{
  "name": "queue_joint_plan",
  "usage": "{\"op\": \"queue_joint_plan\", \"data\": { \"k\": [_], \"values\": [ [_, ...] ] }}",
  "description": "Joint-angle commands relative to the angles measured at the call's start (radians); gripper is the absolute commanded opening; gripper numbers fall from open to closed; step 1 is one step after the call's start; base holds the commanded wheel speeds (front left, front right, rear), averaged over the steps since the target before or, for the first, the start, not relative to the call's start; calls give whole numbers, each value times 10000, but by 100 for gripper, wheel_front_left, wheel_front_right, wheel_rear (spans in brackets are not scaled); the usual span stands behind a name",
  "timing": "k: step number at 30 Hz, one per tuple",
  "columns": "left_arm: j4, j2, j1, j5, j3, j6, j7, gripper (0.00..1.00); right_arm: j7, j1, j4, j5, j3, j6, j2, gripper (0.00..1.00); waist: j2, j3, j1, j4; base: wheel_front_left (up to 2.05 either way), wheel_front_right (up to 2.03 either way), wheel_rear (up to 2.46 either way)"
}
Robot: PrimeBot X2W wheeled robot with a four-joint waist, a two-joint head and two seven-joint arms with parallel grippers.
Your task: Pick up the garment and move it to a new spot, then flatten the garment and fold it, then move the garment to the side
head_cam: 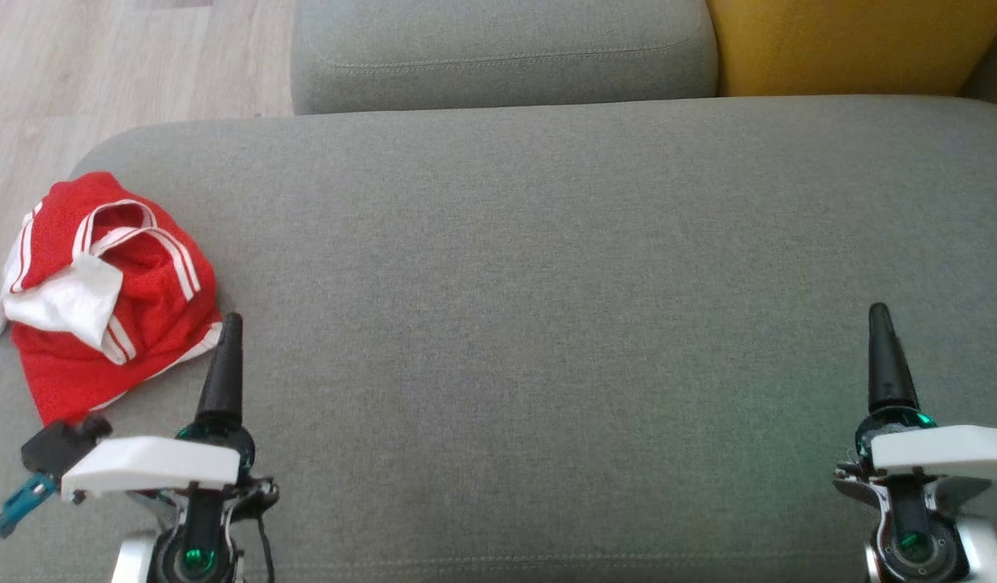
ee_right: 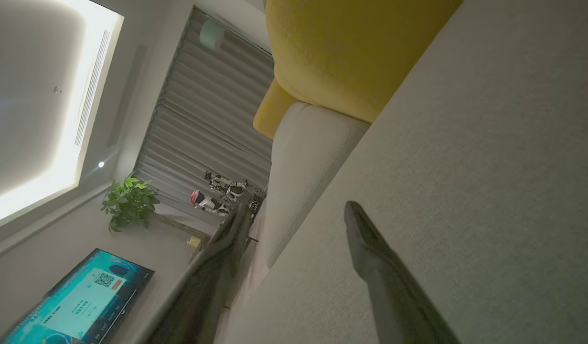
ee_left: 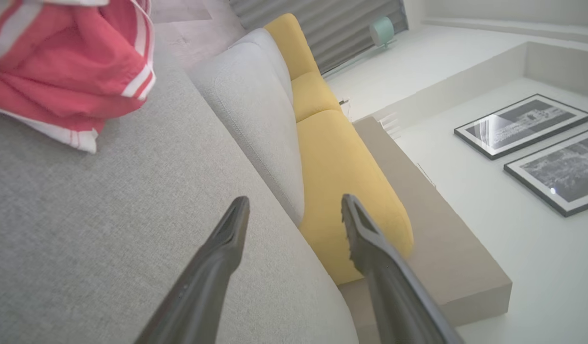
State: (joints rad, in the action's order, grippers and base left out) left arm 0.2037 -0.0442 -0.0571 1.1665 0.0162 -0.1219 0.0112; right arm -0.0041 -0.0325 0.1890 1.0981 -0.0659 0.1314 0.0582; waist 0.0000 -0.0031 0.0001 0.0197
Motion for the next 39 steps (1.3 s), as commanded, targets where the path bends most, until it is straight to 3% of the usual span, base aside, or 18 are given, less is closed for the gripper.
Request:
{"op": "queue_joint_plan", "data": {
  "k": [1, 18, 39],
  "values": [
    [-452, -236, -634, -475, -41, -34, 135, 100, -140, -580, -473, -464, 150, -3, 231, 100, 0, -6, -1, 1, 0, 0, 0],
    [-721, -436, -680, -3224, 496, 60, 604, 100, -362, -476, -660, -3033, 437, -4, 247, 100, 0, -130, -1, 94, 0, 0, 0],
    [-503, -826, -681, -6185, 1092, 610, 1249, 100, -443, -451, -528, -6098, 700, -5, 149, 100, 0, -211, -1, 151, 0, 0, 0]
  ]
}}
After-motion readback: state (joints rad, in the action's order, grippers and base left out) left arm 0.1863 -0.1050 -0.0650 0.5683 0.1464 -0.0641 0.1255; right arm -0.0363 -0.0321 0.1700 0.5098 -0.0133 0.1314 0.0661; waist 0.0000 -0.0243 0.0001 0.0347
